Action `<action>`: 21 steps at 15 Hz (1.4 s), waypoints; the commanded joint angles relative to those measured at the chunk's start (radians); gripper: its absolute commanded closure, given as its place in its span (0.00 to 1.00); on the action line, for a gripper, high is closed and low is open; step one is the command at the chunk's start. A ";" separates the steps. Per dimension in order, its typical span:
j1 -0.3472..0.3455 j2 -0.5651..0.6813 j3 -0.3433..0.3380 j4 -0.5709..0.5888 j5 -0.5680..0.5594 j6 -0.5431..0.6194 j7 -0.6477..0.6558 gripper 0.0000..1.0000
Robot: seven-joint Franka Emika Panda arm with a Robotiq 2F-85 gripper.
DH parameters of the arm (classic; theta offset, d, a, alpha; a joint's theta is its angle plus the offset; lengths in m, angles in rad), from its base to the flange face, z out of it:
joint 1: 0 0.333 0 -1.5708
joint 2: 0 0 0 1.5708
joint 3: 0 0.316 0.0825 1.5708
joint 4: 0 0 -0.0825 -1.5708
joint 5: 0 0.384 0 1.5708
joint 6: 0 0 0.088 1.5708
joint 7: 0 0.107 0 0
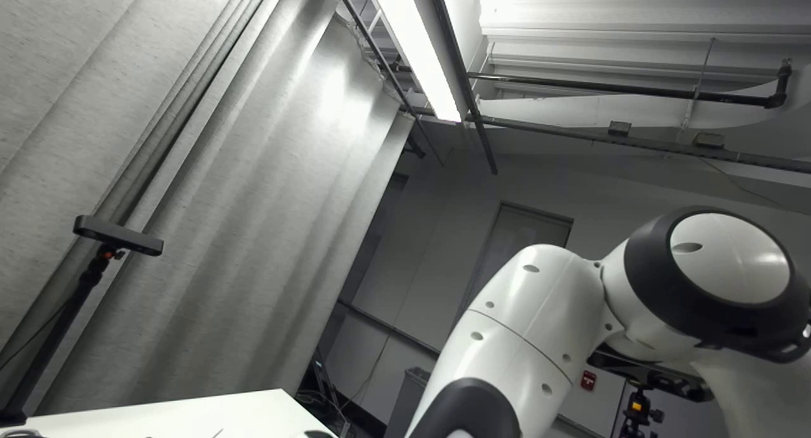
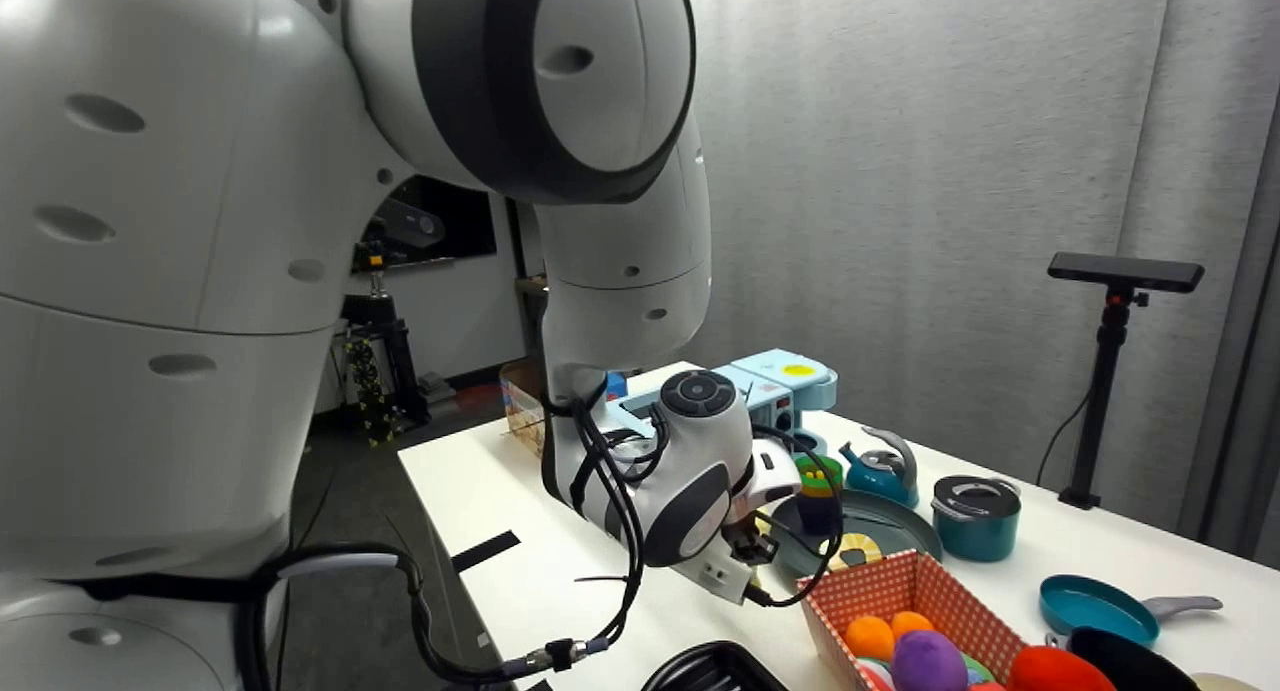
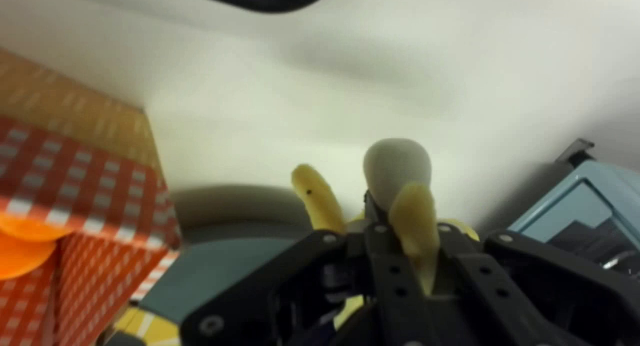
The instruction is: Put the purple and yellow plush toys in the basket.
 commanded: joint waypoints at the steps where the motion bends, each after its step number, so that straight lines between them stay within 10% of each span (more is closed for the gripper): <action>1: -0.181 -0.086 0.126 -0.044 -0.032 0.073 0.029 0.97; 7: -0.379 -0.156 0.210 -0.020 -0.057 0.149 0.017 0.97; 13: -0.395 -0.205 0.101 -0.032 -0.019 0.126 -0.073 0.97; 15: -0.368 -0.211 0.042 -0.039 0.008 0.110 -0.108 0.64; 21: -0.268 -0.202 -0.094 -0.051 0.101 0.092 -0.202 0.30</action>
